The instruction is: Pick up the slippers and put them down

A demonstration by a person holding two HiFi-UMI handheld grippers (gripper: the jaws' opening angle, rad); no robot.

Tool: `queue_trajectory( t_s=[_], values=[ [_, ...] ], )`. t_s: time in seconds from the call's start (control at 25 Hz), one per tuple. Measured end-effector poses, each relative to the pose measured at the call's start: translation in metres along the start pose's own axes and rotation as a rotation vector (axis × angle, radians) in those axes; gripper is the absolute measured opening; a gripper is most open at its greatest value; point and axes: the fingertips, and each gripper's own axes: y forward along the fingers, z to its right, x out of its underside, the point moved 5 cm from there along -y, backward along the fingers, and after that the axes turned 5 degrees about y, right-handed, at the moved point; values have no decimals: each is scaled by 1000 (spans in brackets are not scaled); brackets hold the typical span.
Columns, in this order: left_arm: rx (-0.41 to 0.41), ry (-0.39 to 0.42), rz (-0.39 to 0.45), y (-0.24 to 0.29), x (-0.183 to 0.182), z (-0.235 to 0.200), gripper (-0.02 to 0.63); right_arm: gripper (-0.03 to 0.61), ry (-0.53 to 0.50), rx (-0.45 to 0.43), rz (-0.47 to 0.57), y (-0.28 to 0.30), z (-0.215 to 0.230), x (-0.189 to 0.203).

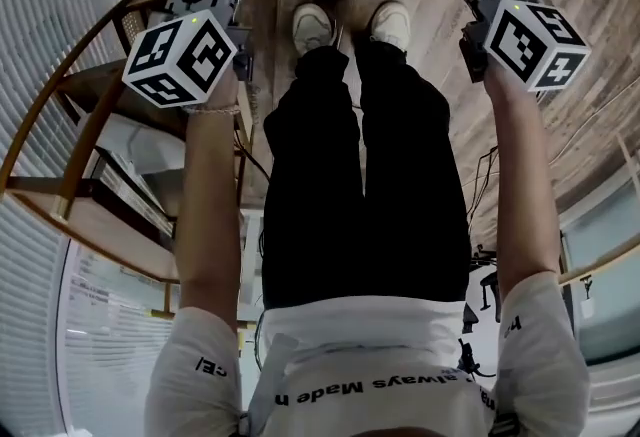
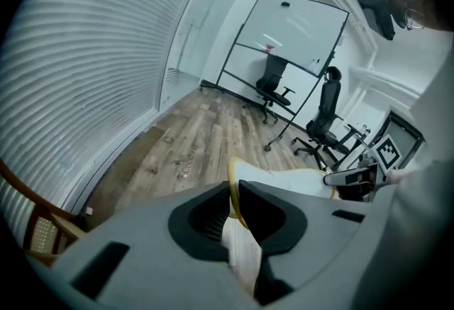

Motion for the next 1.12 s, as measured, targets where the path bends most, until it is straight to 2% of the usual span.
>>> queue_trajectory(
  t_s=[0.12, 0.28, 0.4, 0.72, 1.12],
  values=[
    [9, 5, -14, 9, 10, -11, 46, 44, -3, -12, -16, 17, 6, 10],
    [-44, 30, -25, -49, -23, -36, 45, 44, -19, -104, -20, 26, -52, -6],
    [-54, 37, -29, -60, -21, -54, 45, 44, -54, -130, -37, 41, -68, -3],
    [-42, 47, -54, 12, 48, -97, 46, 44, -34, -178, -75, 128, -9, 43],
    [-25, 80, -46, 63, 84, -126, 46, 44, -29, -141, -92, 171, 30, 70]
  ],
)
